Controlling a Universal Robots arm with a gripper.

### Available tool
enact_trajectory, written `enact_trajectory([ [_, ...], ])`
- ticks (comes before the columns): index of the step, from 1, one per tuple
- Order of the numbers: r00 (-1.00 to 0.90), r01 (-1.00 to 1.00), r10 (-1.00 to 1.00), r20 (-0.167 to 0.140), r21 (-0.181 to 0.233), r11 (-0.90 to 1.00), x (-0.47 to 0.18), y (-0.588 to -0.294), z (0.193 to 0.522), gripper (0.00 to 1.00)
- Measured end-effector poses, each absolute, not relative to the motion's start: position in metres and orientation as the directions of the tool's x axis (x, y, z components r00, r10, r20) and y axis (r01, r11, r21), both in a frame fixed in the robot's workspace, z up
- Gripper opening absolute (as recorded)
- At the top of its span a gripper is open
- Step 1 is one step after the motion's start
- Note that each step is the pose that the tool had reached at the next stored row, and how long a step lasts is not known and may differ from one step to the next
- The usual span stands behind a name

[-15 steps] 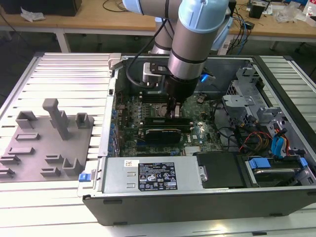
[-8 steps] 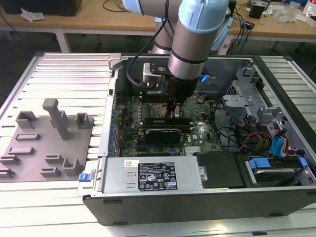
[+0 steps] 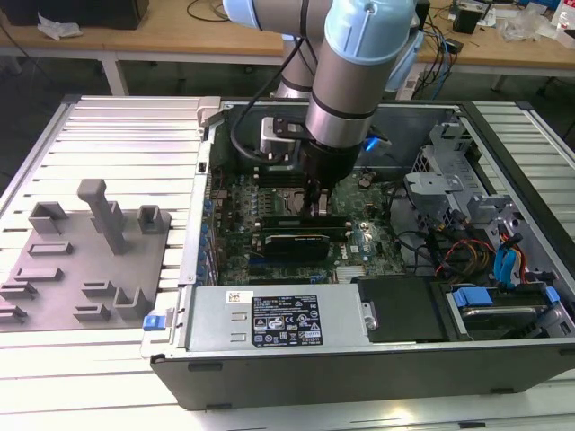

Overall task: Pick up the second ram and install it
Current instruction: 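Insert the second ram into the second slot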

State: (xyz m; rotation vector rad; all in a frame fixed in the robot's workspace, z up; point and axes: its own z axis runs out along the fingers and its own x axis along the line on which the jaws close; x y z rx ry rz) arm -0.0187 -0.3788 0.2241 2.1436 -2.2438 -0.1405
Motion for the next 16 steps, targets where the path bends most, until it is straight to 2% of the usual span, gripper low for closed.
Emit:
enact_trajectory([
  [1, -0.047, -0.995, -0.998, -0.037, 0.09, 0.044, -0.019, -0.379, 0.224, 0.21],
  [8, -0.048, -0.995, -0.998, -0.03, 0.09, 0.045, -0.019, -0.374, 0.255, 0.21],
  [9, -0.048, -0.995, -0.998, -0.028, 0.09, 0.045, -0.019, -0.372, 0.262, 0.2],
  [10, -0.048, -0.995, -0.999, -0.025, 0.089, 0.045, -0.019, -0.37, 0.269, 0.11],
  [16, -0.048, -0.995, -0.999, -0.022, 0.089, 0.045, -0.019, -0.369, 0.282, 0.11],
])
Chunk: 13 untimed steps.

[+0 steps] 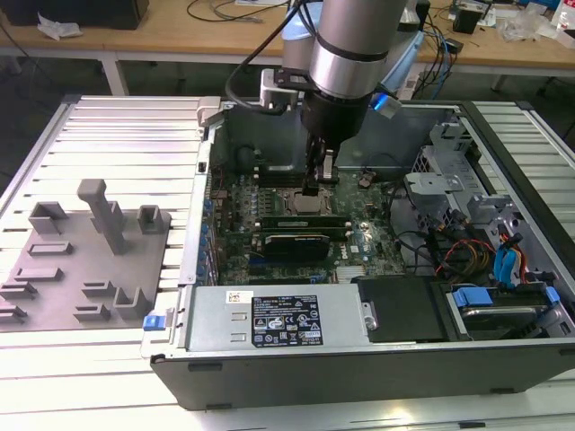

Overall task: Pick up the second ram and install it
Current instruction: 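Insert the second ram into the second slot, then press down the second ram until it locks into place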

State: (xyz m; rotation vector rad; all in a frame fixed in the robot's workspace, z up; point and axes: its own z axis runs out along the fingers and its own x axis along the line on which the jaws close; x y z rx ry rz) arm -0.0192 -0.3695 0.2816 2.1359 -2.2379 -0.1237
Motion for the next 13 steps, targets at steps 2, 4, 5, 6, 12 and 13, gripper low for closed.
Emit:
enact_trajectory([
  [2, -0.048, -0.995, -0.999, -0.022, 0.089, 0.045, -0.0192, -0.3695, 0.2818, 0.11],
  [4, -0.048, -0.995, -0.999, -0.022, 0.089, 0.046, -0.0192, -0.3695, 0.2819, 0.11],
  [5, -0.048, -0.995, -0.999, -0.022, 0.089, 0.046, -0.0192, -0.3695, 0.2819, 0.11],
  [6, -0.048, -0.995, -0.999, -0.022, 0.089, 0.045, -0.0192, -0.3695, 0.282, 0.11],
  [12, -0.048, -0.995, -0.999, -0.022, 0.089, 0.045, -0.017, -0.3695, 0.2808, 0.11],
  [13, -0.048, -0.995, -0.999, -0.022, 0.089, 0.045, -0.0154, -0.3695, 0.2805, 0.11],
])
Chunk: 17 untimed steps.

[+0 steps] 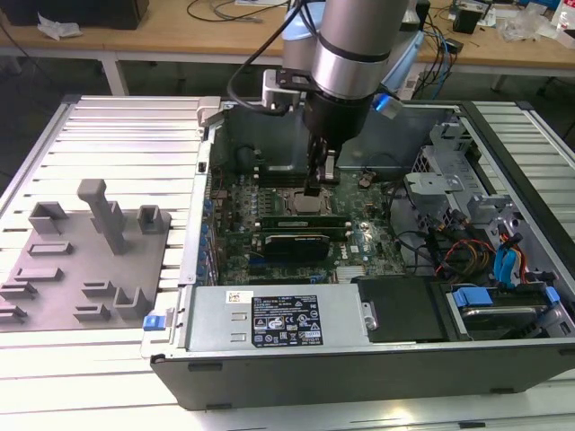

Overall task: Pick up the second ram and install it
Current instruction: 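Press down the second ram until it locks into place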

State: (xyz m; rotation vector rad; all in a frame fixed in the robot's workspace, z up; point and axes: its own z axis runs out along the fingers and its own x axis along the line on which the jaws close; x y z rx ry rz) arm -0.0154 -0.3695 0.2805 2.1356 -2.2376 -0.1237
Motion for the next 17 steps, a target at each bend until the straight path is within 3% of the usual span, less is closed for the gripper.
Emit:
enact_trajectory([
  [17, -0.048, -0.995, -0.999, -0.022, 0.093, 0.045, 0.029, -0.369, 0.266, 0.11],
])
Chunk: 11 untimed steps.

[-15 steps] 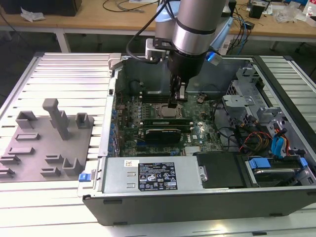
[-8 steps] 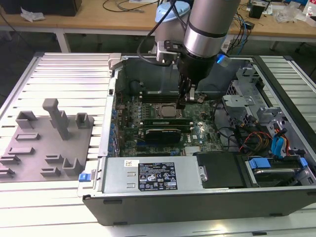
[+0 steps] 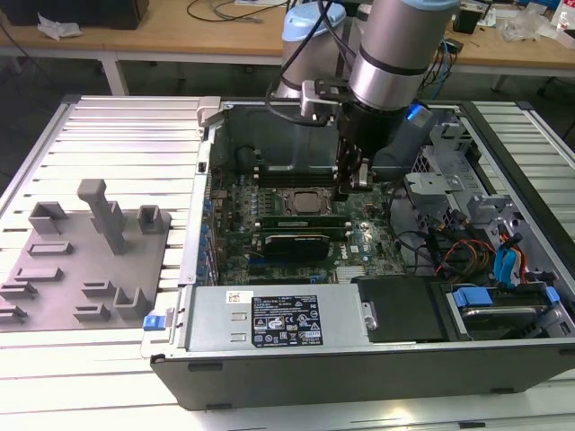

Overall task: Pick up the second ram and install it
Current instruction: 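Press down the second ram until it locks into place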

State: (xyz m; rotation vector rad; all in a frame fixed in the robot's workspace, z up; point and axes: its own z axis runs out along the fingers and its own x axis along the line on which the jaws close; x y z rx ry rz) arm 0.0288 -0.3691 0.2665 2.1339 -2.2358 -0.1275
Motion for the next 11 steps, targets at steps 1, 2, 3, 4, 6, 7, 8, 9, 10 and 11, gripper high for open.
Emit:
enact_trajectory([
  [1, -0.048, -0.995, -0.999, -0.022, 0.093, 0.045, 0.029, -0.369, 0.265, 0.11],
  [2, -0.048, -0.995, -0.999, -0.023, 0.093, 0.045, 0.03, -0.369, 0.263, 0.11],
  [3, -0.048, -0.995, -0.999, -0.023, 0.093, 0.045, 0.03, -0.369, 0.26, 0.11],
  [4, -0.048, -0.995, -0.999, -0.023, 0.093, 0.045, 0.03, -0.369, 0.258, 0.11],
  [6, -0.048, -0.995, -0.999, -0.023, 0.093, 0.045, 0.031, -0.369, 0.254, 0.11],
  [7, -0.048, -0.995, -0.999, -0.023, 0.093, 0.045, 0.032, -0.369, 0.251, 0.11],
  [8, -0.048, -0.995, -0.999, -0.023, 0.093, 0.045, 0.032, -0.369, 0.249, 0.11],
  [9, -0.048, -0.995, -0.999, -0.023, 0.093, 0.045, 0.033, -0.369, 0.246, 0.11],
  [10, -0.048, -0.995, -0.999, -0.023, 0.093, 0.045, 0.033, -0.369, 0.242, 0.11],
  [11, -0.048, -0.995, -0.999, -0.023, 0.093, 0.045, 0.033, -0.369, 0.24, 0.11],
])
